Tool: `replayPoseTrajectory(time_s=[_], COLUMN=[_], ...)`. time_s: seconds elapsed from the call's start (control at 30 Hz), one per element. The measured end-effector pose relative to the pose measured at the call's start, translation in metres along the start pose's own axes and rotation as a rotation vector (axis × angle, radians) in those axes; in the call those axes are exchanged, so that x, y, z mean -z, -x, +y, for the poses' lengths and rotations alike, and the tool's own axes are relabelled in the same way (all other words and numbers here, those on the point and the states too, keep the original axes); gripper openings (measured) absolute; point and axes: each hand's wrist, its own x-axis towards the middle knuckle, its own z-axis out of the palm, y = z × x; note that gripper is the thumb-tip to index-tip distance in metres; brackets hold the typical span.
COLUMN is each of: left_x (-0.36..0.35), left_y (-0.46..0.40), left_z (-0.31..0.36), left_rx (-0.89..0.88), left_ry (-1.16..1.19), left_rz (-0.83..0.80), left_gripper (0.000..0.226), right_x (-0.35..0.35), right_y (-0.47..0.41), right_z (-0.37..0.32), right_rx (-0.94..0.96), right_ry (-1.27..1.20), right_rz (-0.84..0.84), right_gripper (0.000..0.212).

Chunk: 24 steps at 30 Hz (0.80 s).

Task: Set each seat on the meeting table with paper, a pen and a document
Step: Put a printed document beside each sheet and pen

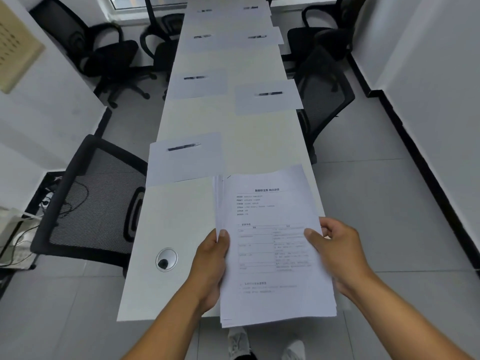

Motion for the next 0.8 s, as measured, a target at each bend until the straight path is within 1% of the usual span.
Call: replayPoseTrajectory(time_s=[0.07,0.23,0.53,0.8], left_x=[0.005,0.021,0.035,0.062], left_y=[0.001,0.000,-0.005,-0.012], left_z=[-0.005,-0.018,-0.041,-0.034], left_rx=[0.018,0.075,0.153,0.168], left_ry=[0.026,0.069,0.079,0.106], left_rz=[-0.004,0.026,0.074,0.129], left_gripper=[0.037,0.035,0.033,0.031], right_x=[-0.001,-0.006,-0.012,0.012], right_y=[-0.001,-0.007,-0.009,-0.035], right_z=[0.007,0.025,0.056,0.073], right_rx=[-0.019,-0.079,-0.145,-0.099], right_ry=[-0.018,0.072,0.157,0.287], right_rz=[0.004,-0.032,-0.087,0.020], right_gripper=[0.010,0.008,0.003,0.005])
